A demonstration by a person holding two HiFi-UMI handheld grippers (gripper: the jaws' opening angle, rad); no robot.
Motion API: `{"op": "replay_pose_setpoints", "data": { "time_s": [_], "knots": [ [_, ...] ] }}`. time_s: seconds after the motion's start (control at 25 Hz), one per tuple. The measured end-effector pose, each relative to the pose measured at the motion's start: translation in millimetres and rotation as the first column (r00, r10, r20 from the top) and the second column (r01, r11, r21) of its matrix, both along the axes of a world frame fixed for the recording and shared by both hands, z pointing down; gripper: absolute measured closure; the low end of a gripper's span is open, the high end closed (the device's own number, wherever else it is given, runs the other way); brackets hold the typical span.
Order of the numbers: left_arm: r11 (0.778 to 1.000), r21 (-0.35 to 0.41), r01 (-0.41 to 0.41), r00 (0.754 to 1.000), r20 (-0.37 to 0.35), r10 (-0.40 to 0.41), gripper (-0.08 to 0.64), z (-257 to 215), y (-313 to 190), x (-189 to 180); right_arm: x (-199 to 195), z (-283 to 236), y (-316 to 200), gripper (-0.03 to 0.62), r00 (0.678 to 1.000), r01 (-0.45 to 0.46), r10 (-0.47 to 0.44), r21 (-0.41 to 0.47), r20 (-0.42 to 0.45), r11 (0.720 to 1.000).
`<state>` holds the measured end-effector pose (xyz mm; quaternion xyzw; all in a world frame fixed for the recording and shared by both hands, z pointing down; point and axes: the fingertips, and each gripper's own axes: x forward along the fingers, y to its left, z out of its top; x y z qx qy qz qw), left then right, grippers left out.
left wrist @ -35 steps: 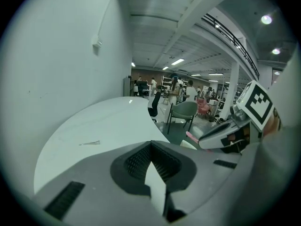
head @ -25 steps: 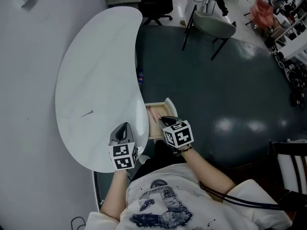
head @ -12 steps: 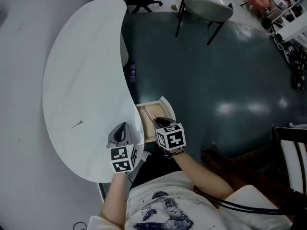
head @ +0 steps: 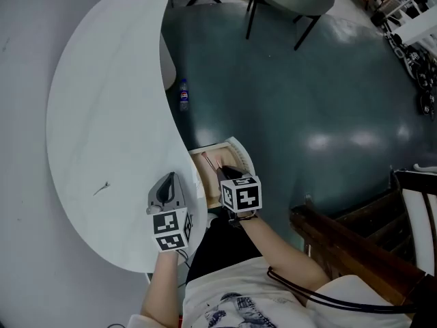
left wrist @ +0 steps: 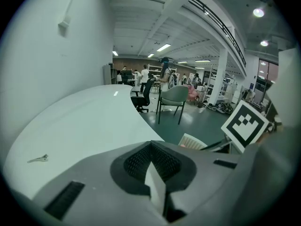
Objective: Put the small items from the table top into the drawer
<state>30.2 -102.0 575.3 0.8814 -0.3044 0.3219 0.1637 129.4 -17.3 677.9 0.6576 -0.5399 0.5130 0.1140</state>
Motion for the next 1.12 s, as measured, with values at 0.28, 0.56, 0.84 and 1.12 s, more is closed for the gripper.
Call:
{"op": "replay_pose_setpoints", "data": {
  "time_s": [0.28,0.56,0.84,1.12],
  "knots": [
    [1.0,-0.011,-0.017,1.0,0.013,0.017,0.525,18,-8,9,5,34,-3,0.528,0.997,-0.074,0.075,-0.029,0.028,0.997],
    [0.998,0.021,-0.06,0.997,0.05,0.059,0.525,27,-13,17,5,62,-8,0.528,0.993,-0.103,0.106,-0.056,0.045,0.993],
    [0.996,0.026,-0.086,0.994,0.073,0.084,0.525,34,-13,23,1,88,-7,0.528,0.991,-0.12,0.126,-0.101,0.052,0.988],
    [0.994,0.03,-0.106,0.99,0.094,0.103,0.525,38,-15,25,4,111,-9,0.528,0.99,-0.13,0.137,-0.133,0.043,0.983]
  ]
}}
